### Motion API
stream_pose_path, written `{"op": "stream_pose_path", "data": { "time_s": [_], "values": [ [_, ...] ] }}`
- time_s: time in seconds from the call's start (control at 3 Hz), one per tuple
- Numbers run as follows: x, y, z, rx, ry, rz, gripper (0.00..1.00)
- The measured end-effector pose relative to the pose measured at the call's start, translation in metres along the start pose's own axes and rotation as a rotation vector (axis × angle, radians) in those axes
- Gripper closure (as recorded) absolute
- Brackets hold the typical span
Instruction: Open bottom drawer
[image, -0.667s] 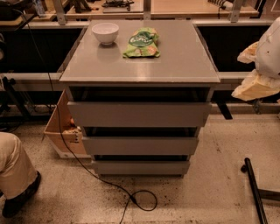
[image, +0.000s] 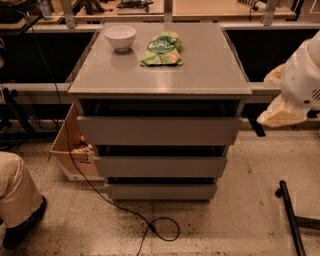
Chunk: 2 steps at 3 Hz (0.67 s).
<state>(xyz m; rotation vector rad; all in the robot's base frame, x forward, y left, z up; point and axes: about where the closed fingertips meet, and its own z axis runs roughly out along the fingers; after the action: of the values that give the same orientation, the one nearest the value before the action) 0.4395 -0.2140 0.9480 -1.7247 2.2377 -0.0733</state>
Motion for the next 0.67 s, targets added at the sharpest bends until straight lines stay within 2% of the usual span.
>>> {"op": "stream_pose_path", "data": {
  "time_s": [0.67],
  "values": [
    [0.017, 0.044, 0.135, -0.103, -0.039, -0.011, 0.00]
  ]
}}
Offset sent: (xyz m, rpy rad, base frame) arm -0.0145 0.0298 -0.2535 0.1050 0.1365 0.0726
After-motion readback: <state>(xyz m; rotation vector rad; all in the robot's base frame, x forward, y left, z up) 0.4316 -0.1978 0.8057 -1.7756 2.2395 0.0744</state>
